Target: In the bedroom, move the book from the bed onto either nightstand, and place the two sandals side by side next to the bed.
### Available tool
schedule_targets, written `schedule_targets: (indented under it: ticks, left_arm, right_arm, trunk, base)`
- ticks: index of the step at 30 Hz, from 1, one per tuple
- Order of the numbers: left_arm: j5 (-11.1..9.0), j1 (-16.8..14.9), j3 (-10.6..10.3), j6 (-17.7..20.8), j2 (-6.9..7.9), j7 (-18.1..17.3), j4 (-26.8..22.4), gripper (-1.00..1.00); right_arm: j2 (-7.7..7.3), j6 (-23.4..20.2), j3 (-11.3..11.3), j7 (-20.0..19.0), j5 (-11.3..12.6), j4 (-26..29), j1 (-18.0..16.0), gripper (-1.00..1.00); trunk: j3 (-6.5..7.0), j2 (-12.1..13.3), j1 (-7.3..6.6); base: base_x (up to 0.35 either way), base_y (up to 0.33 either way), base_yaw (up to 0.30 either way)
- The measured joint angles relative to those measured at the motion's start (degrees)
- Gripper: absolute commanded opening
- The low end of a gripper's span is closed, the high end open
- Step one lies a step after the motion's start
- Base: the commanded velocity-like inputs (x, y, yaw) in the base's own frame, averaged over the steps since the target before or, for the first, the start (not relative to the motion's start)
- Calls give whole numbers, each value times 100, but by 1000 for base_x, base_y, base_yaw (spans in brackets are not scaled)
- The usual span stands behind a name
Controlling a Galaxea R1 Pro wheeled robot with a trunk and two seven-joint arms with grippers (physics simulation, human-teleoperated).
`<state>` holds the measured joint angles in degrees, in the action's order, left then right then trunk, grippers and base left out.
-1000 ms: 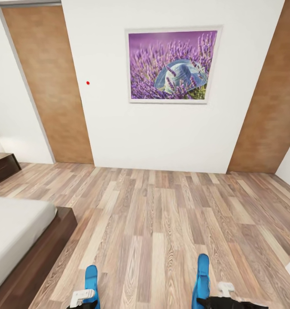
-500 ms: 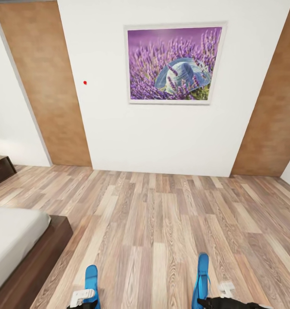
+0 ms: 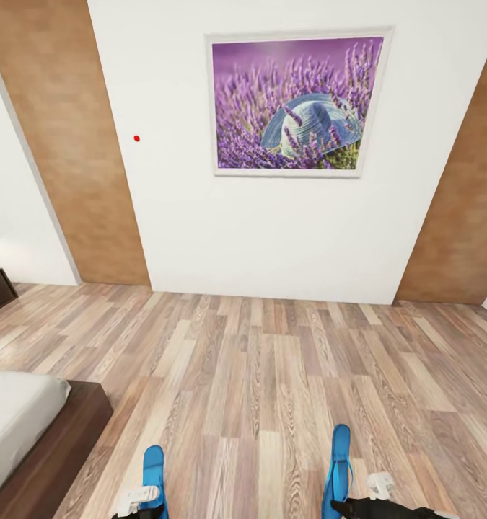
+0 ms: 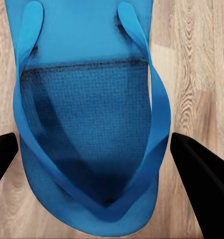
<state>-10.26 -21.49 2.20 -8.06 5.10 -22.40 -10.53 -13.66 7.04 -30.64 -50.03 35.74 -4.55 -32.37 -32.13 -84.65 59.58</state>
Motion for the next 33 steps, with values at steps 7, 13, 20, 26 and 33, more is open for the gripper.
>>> schedule_targets:
  ticks: [7, 13, 20, 26, 33]
  left_arm:
    - [1, 1, -6, 1, 0, -1, 57, -100]
    - [0, 0, -5, 1, 0, -1, 70, -100]
    - [0, 0, -5, 1, -1, -1, 70, -100]
    - [1, 0, -6, 1, -6, 7, 70, -100]
    - [0, 0, 0, 1, -1, 8, 70, -100]
  right_arm:
    - [1, 1, 0, 0, 0, -1, 1, -100]
    - [0, 0, 0, 0, 0, 0, 1, -100]
    - [0, 0, 0, 0, 0, 0, 2, -100]
    - [0, 0, 0, 0, 1, 0, 1, -100]
    - [0, 0, 0, -8, 1, 0, 2, -100]
  trunk:
    - [0, 0, 0]
    - [0, 0, 0]
    - [0, 0, 0]
    - [0, 0, 0]
    - [0, 0, 0]
  base:
    - [327, 0, 58]
    - [327, 0, 35]
    - [326, 0, 2]
    - [326, 0, 0]
    - [327, 0, 0]
